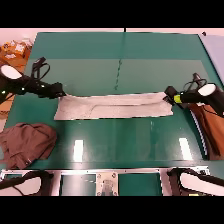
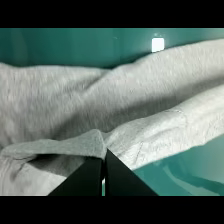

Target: Fold the shirts.

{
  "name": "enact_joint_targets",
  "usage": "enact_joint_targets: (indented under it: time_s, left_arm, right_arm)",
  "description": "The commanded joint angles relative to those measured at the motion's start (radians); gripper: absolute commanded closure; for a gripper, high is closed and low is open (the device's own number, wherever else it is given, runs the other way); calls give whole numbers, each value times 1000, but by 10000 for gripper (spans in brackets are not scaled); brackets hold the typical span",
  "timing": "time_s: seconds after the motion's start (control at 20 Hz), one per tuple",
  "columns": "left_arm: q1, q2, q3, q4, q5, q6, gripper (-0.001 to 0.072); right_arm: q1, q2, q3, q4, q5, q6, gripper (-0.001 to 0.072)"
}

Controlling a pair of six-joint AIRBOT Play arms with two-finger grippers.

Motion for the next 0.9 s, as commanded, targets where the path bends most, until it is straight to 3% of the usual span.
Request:
enact_joint_targets:
  time_s: [0.0, 0.05, 0.1, 0.15, 0.4, 0.5, 0.65, 0.85]
  left_arm:
    - [1, -139, 21, -94, 119, 43, 325]
    - [1, -153, 21, -104, 154, 42, 103]
    - [5, -152, 22, -104, 193, 39, 82]
    - [16, -149, 36, -103, 205, 35, 81]
    - [110, -148, 148, -101, 24, 7, 82]
    - [111, -148, 150, -101, -30, 9, 82]
    - [109, -148, 150, -116, -56, 9, 82]
    - [109, -148, 150, -118, -59, 9, 83]
  right_arm:
    - [10, -188, 107, 48, -84, -24, 570]
    - [-6, -203, 135, 45, -71, -27, 437]
    - [-37, -204, 164, 41, -38, -47, 316]
    - [-71, -202, 197, 38, 11, -98, 281]
    - [-266, -211, 276, 38, 303, -425, 278]
    - [-302, -240, 275, 39, 394, -510, 197]
    - [-305, -309, 276, 67, 435, -636, 197]
    - [-304, -395, 276, 275, 444, -804, 198]
